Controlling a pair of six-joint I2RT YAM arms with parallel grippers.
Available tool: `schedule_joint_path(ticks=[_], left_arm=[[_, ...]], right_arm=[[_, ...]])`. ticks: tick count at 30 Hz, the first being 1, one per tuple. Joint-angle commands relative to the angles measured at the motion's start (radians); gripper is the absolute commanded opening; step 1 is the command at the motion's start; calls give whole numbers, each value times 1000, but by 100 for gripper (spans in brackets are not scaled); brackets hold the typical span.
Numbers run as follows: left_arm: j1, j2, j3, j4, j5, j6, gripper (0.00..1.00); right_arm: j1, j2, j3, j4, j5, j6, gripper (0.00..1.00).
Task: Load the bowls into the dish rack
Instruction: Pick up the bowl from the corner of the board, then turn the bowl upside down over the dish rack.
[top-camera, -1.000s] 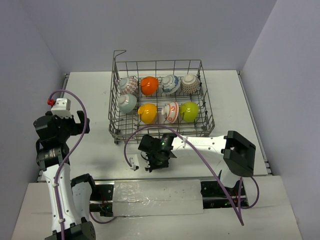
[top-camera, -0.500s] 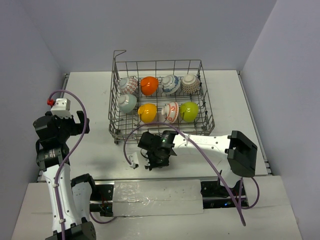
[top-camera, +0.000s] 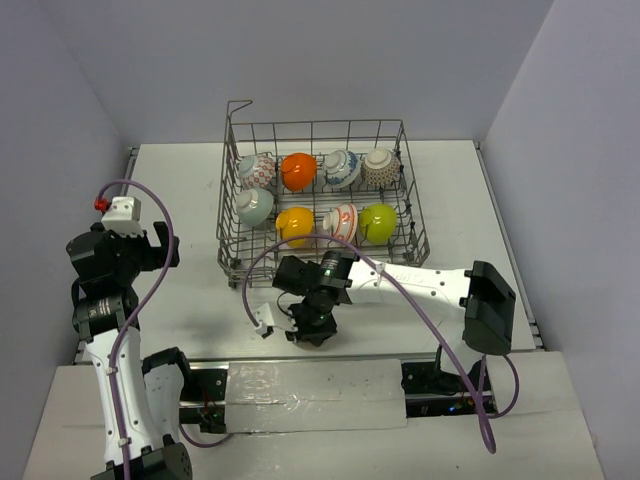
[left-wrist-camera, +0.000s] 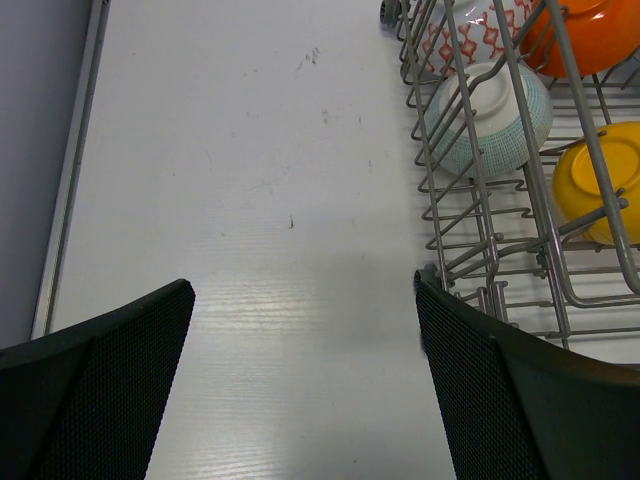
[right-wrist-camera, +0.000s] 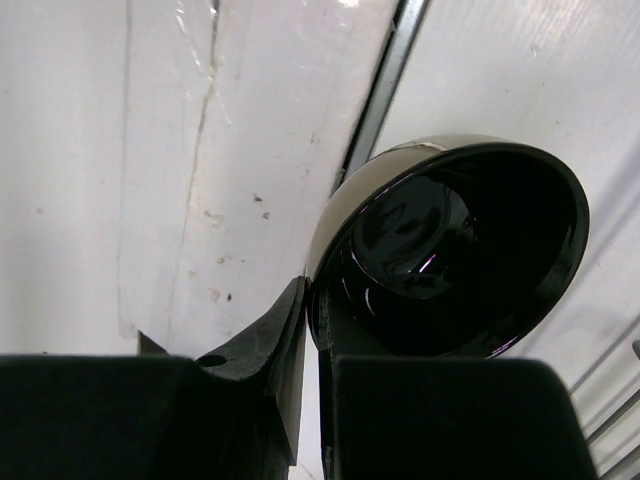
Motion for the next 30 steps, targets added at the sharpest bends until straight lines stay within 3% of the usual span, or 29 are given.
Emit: schedule_joint_path(ticks=[1, 6, 15, 23, 30], left_arm=[[5, -10, 6, 35, 24, -8, 99], [6, -10, 6, 35, 26, -8, 99], [8, -42, -8, 36, 23, -4, 99], [8, -40, 4, 42, 18, -7, 99], [12, -60, -17, 48, 21, -1, 99]], right_arm=[[0, -40, 102, -55, -72, -19, 0], [-11, -21, 271, -150, -170, -39, 0], [-54, -1, 428, -195, -178, -33, 0], [-163, 29, 594, -225, -167, -45, 0], [-237, 97, 754, -291, -257, -74, 0]])
